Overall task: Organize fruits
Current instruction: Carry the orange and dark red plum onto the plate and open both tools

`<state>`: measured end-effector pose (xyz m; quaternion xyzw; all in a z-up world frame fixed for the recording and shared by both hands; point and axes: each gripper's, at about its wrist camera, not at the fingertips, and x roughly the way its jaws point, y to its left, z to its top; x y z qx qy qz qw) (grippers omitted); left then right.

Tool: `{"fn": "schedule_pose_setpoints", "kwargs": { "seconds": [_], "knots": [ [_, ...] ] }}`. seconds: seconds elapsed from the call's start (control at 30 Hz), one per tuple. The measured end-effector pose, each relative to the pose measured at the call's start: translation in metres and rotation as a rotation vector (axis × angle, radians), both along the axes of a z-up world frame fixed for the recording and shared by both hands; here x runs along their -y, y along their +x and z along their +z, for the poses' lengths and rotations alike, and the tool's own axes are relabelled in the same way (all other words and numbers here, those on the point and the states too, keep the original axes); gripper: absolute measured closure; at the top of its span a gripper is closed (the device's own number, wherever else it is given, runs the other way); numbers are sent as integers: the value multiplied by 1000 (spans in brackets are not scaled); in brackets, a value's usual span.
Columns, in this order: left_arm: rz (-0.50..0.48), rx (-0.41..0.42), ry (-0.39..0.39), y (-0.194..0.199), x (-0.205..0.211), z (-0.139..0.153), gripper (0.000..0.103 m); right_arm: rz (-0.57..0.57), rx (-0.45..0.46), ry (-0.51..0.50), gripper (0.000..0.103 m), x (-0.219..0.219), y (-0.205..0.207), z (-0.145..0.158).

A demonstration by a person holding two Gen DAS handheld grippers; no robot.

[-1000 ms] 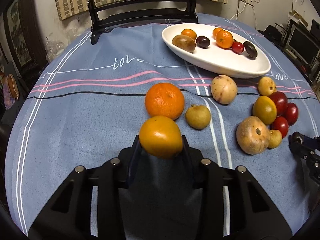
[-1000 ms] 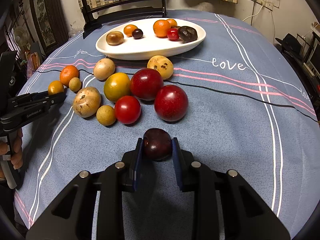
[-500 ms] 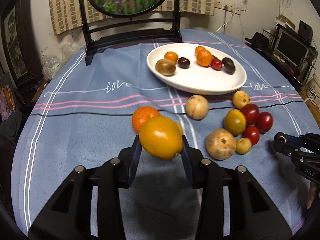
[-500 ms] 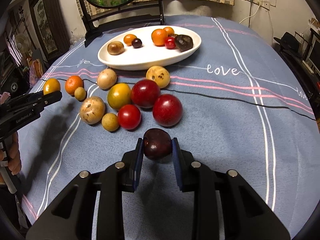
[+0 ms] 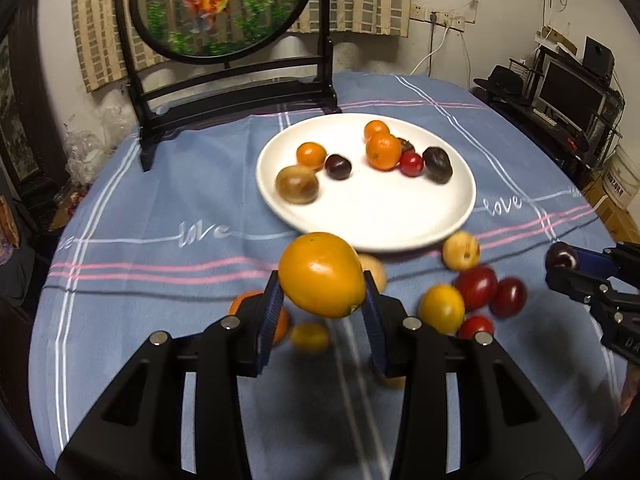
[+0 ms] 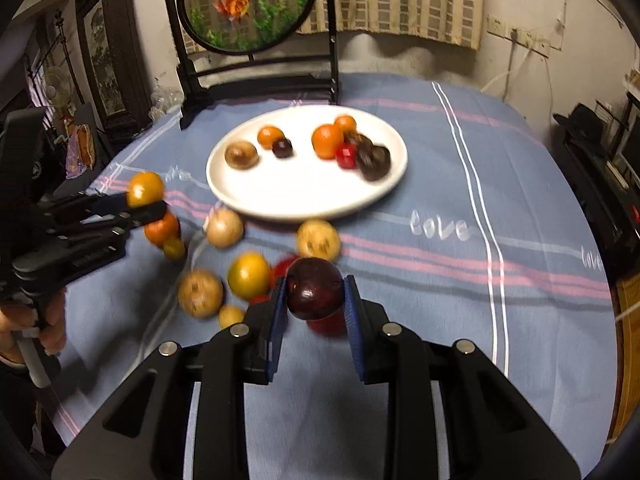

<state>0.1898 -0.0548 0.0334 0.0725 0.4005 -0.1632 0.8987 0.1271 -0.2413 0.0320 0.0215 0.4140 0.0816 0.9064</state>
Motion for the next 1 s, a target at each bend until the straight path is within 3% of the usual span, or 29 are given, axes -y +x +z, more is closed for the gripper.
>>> {"fn": "schedule_pose_setpoints", "kwargs": {
  "seconds": [0.13, 0.23, 0.6, 0.7, 0.77, 0.83, 1.0],
  "knots": [
    [-16, -15, -13, 30, 22, 0, 64, 14, -3, 39, 74, 0, 38, 3],
    [3, -5, 28, 51, 38, -6, 64, -7, -34, 60, 74, 4, 69, -6],
    [21, -61, 66, 100, 59, -35, 63, -20, -80, -59, 75, -1, 133, -35],
    [46, -84, 70, 111, 58, -40, 62, -23, -64, -145, 67, -6, 143, -39],
    [64, -82, 49, 113, 53, -38, 49, -29, -43, -176, 67, -8, 144, -38],
    [84, -48, 48, 108, 47, -30, 33, -19, -34, -130, 65, -4, 139, -34],
    [123, -26, 2, 95, 29, -12, 30, -39, -41, -78, 65, 6, 119, -30]
  ]
}}
